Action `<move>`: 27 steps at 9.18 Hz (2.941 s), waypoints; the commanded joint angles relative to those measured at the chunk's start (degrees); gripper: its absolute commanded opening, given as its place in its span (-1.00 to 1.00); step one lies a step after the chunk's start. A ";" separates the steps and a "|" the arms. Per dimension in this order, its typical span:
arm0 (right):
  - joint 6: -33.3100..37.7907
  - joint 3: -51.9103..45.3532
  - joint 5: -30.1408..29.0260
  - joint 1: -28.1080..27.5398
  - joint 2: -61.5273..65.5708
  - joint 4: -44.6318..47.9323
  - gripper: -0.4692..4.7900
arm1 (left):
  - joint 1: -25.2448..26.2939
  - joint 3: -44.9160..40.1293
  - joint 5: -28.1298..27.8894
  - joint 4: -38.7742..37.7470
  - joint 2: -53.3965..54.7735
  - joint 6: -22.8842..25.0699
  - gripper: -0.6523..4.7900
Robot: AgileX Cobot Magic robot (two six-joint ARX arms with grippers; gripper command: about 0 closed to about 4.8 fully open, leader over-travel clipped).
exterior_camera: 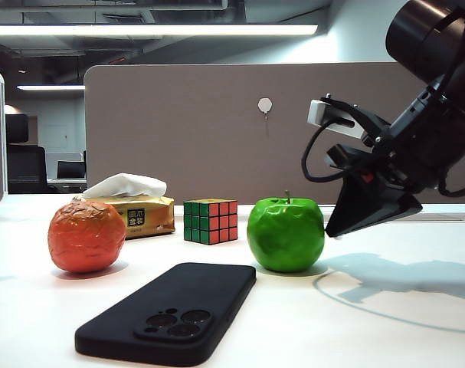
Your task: Move all the fruits on the tabletop near the face of the Rubik's cube that has the color most similar to each fruit.
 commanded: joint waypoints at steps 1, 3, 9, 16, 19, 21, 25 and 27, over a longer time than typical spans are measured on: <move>-0.13 2.40 -3.48 0.09 1.90 1.05 -0.82 | 0.07 0.13 0.22 0.09 0.00 0.00 -0.78; -0.15 8.00 -3.63 2.40 5.73 -1.53 -0.83 | 0.07 0.13 0.22 -0.68 0.00 0.00 -0.78; -0.20 10.56 -3.02 5.03 7.15 -9.99 -0.82 | 0.07 0.13 0.20 -0.90 0.00 0.02 -0.78; -0.17 15.89 -6.03 7.26 13.33 -7.72 -0.82 | 0.07 0.11 0.20 -0.90 0.00 0.00 -0.78; -0.15 18.93 -6.36 8.44 15.50 -7.54 -0.82 | 0.07 0.11 0.20 -0.92 0.00 0.00 -0.78; -0.15 23.15 -6.38 8.74 18.84 -8.33 -0.82 | 0.07 0.00 0.20 -0.96 0.00 0.02 -0.78; -0.15 24.52 -7.26 9.73 19.98 -9.44 -0.83 | 0.07 0.00 0.17 -1.29 0.02 0.02 -0.78; -0.15 24.59 -6.95 10.03 20.81 -8.20 -0.82 | 0.07 0.00 0.20 -1.31 0.00 0.02 -0.78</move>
